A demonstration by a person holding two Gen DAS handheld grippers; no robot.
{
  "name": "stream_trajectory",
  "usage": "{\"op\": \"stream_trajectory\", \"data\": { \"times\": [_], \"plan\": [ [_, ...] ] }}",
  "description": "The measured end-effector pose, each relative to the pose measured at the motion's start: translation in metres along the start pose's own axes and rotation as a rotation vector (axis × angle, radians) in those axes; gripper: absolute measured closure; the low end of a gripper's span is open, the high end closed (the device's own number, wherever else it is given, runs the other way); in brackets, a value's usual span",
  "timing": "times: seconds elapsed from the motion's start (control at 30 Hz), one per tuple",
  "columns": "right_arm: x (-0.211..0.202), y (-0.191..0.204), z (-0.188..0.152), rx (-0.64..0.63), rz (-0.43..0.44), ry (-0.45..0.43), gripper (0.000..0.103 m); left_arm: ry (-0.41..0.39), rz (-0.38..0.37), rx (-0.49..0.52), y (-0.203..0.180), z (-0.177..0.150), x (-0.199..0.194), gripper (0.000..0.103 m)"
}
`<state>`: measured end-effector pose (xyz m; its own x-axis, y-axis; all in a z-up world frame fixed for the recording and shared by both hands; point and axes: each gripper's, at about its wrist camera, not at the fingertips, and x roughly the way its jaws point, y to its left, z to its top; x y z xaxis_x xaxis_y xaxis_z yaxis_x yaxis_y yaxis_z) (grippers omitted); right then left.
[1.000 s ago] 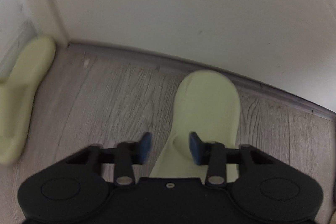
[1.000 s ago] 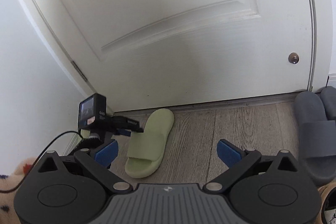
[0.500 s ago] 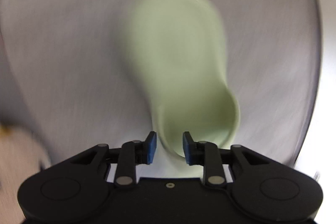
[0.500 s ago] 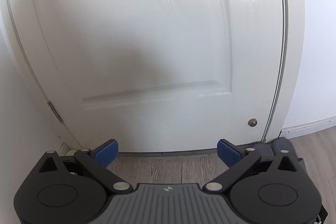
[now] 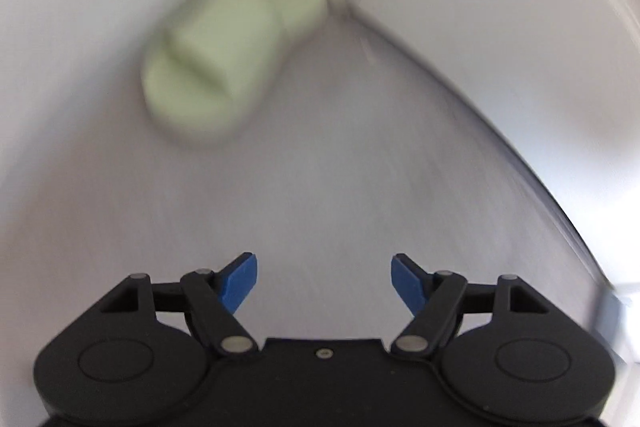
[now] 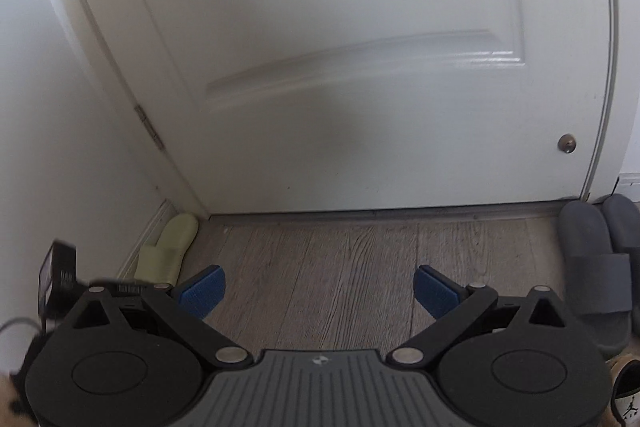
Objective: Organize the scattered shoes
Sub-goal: 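Carry the green slide with the left gripper beside the other green slide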
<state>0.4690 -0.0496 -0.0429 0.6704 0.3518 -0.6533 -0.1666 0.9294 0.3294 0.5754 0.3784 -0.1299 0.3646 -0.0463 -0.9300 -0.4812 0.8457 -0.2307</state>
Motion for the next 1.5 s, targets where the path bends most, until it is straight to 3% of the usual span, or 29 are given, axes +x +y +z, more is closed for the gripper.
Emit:
{"op": "stream_trajectory", "data": {
  "times": [0.07, 0.13, 0.33, 0.43, 0.57, 0.63, 0.73, 0.83, 0.93, 1.03, 1.1, 1.27, 1.3, 1.4, 1.43, 1.5],
  "plan": [
    [0.011, -0.003, -0.001, 0.010, 0.015, 0.012, 0.003, -0.018, 0.022, -0.026, 0.007, 0.039, 0.014, 0.028],
    [0.019, -0.003, -0.002, 0.019, 0.022, 0.018, 0.003, -0.045, 0.091, -0.034, 0.008, 0.071, 0.027, 0.028],
    [0.031, -0.002, -0.001, 0.037, 0.054, 0.012, 0.003, -0.092, 0.239, -0.040, 0.011, 0.112, 0.052, 0.026],
    [0.042, 0.002, -0.007, 0.034, 0.058, 0.031, 0.003, -0.088, 0.272, 0.002, 0.015, 0.123, 0.063, 0.026],
    [0.047, 0.007, -0.016, 0.028, 0.058, 0.060, 0.003, -0.226, 0.452, 0.131, 0.002, 0.118, 0.059, 0.034],
    [0.049, 0.007, -0.019, 0.035, 0.060, 0.078, 0.003, -0.224, 0.492, 0.194, -0.001, 0.113, 0.064, 0.035],
    [0.051, 0.004, -0.022, 0.052, 0.056, 0.100, 0.003, -0.233, 0.478, 0.225, -0.002, 0.111, 0.069, 0.044],
    [0.053, 0.002, -0.025, 0.083, 0.051, 0.103, 0.003, -0.211, 0.399, 0.095, 0.006, 0.102, 0.063, 0.067],
    [0.057, 0.000, -0.027, 0.129, 0.061, 0.103, 0.003, -0.206, 0.357, -0.066, 0.011, 0.077, 0.056, 0.068],
    [0.063, 0.002, -0.029, 0.154, 0.068, 0.113, 0.003, -0.161, 0.275, -0.170, -0.007, 0.012, 0.033, 0.066],
    [0.066, 0.004, -0.029, 0.150, 0.070, 0.117, 0.003, -0.116, 0.213, -0.134, -0.026, -0.021, 0.027, 0.065],
    [0.064, 0.003, -0.026, 0.102, 0.065, 0.106, 0.003, 0.032, 0.055, 0.235, -0.091, -0.096, 0.019, 0.066],
    [0.062, 0.000, -0.026, 0.091, 0.057, 0.105, 0.003, 0.104, -0.016, 0.241, -0.092, -0.107, 0.015, 0.067],
    [0.056, -0.008, -0.030, 0.064, 0.033, 0.108, 0.003, 0.237, -0.102, 0.171, -0.065, -0.114, 0.013, 0.055],
    [0.054, -0.011, -0.031, 0.054, 0.025, 0.109, 0.003, 0.250, -0.096, 0.167, -0.055, -0.117, 0.008, 0.051],
    [0.051, -0.018, -0.037, 0.037, 0.025, 0.114, 0.003, 0.264, -0.057, 0.172, -0.036, -0.122, -0.007, 0.053]
  ]
}}
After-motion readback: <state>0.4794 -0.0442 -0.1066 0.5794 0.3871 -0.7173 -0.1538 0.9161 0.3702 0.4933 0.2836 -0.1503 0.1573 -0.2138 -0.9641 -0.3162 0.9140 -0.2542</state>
